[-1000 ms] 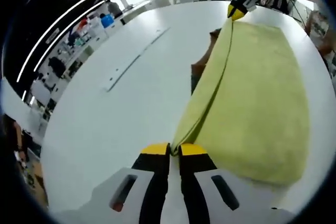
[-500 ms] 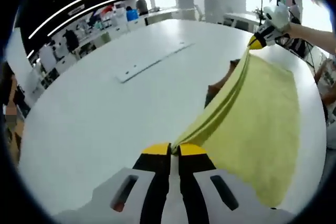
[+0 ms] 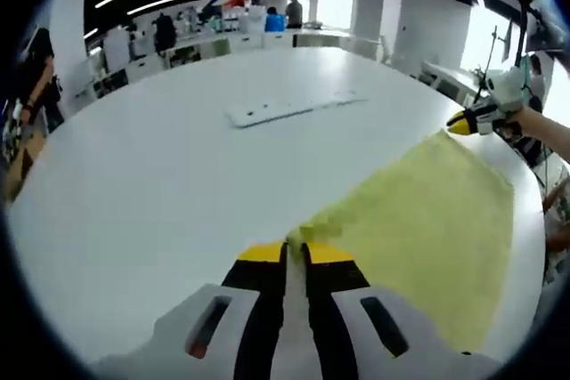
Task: Fold the garment on the visible template until the final outline fits inside the template.
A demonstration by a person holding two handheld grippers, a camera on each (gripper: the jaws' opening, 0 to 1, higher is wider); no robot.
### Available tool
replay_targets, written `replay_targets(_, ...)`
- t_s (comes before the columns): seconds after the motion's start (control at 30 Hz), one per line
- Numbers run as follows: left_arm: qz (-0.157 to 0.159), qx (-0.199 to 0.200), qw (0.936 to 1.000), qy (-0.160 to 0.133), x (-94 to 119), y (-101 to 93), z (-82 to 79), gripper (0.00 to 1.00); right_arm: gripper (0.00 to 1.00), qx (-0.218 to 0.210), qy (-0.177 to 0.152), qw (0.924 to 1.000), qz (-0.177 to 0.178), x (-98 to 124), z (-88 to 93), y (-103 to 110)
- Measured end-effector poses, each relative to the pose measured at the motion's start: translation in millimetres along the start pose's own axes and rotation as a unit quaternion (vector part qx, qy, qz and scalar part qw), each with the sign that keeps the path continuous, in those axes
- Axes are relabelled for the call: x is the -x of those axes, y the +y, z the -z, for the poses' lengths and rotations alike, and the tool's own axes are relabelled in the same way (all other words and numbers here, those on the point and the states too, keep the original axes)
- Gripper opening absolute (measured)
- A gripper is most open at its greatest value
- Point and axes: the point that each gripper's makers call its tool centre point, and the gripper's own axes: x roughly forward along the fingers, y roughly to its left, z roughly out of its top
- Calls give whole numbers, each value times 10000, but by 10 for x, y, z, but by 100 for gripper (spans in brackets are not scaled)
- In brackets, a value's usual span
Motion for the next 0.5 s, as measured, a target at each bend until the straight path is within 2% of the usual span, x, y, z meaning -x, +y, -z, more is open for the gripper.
replay_targets(0.1,-188,159,9997,-13,34,67,2,12,8,-161,2,9999,-19,43,2,24)
replay_targets(0.2,-278,162,9995,-58,70,99,-14,19,17,-244,-12,9997,-77,89,-12,69)
replay_targets(0.33,-246,203,9994,-108,124,85,-26,33,32,-330,-39,9992,-220,162,-36,160)
replay_targets(0.5,-110,256,9993,-249,225,4,-58,45,50,-356,76,9984,-429,270,2,280)
